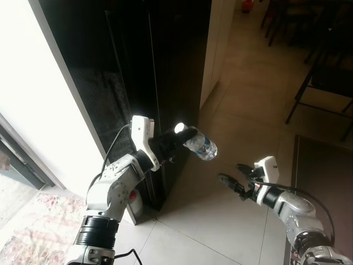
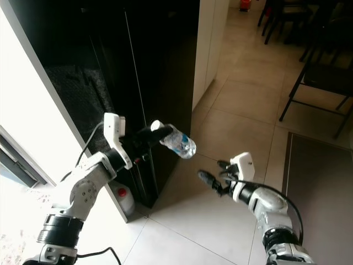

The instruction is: Restocking fridge

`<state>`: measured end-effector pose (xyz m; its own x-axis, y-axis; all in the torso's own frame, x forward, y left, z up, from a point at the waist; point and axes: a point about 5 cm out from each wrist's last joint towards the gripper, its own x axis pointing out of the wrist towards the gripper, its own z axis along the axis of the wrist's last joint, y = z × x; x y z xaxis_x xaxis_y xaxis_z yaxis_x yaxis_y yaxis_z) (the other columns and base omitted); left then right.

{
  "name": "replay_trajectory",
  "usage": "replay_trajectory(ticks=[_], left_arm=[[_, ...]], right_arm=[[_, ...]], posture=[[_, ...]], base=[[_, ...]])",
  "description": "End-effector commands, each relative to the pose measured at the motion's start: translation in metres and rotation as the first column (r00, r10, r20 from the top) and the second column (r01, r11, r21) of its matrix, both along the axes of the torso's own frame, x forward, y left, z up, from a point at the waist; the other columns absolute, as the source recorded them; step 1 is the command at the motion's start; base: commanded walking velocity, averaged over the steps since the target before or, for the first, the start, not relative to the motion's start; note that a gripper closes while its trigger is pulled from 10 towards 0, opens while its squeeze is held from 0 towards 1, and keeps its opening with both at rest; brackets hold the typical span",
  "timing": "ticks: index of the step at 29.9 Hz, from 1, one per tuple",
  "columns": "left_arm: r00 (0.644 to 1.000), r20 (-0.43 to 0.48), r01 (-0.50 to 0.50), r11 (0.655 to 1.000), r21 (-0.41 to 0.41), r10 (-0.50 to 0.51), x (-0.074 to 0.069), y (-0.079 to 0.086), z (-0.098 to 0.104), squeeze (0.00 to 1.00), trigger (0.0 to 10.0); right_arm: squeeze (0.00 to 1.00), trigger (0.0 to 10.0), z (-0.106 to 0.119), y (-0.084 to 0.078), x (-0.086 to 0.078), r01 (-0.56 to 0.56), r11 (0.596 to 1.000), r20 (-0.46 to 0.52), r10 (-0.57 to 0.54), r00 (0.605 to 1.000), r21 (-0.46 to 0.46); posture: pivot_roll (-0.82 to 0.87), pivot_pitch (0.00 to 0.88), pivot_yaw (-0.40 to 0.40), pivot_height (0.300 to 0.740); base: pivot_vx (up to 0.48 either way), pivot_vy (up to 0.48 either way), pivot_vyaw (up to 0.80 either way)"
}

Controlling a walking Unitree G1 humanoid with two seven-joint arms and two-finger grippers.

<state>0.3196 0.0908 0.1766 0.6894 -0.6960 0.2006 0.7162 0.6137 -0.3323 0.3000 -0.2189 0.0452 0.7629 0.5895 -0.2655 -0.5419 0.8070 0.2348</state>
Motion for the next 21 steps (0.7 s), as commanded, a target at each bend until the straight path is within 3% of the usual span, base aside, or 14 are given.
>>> replay_trajectory(ticks=[1, 7, 12, 21], left_arm=[[1.0, 0.016, -0.002, 1.0, -0.012, 0.003, 0.001, -0.001, 0.004, 0.0, 10.0], [0.997, -0.01, 0.072, 0.997, -0.019, -0.072, -0.004, -0.011, 0.001, 0.0, 10.0], [0.996, -0.021, 0.081, 0.996, -0.025, -0.082, -0.007, -0.016, -0.003, 0.0, 10.0], [0.995, -0.027, 0.1, 0.995, -0.029, -0.101, -0.009, -0.02, -0.004, 0.0, 10.0]], right_arm=[[0.0, 10.0, -0.002, 0.001, -0.001, -0.005, 1.0, -0.015, 0.005, 1.0, 0.0], [0.0, 10.0, 0.006, 0.007, 0.005, -0.012, 0.999, 0.032, 0.011, 0.999, 0.048], [0.0, 10.0, 0.018, 0.02, 0.013, -0.084, 0.992, 0.087, 0.075, 0.993, 0.099], [0.0, 10.0, 0.022, 0.024, 0.016, -0.09, 0.992, 0.099, 0.081, 0.992, 0.09]], posture=[[0.02, 0.0, -0.004, 0.74], [0.02, 0.0, 0.0, 0.74], [0.02, 0.0, -0.002, 0.74], [0.02, 0.0, -0.005, 0.74]], base=[[0.0, 0.0, 0.0], [0.0, 0.0, 0.0], [0.0, 0.0, 0.0], [0.0, 0.0, 0.0]])
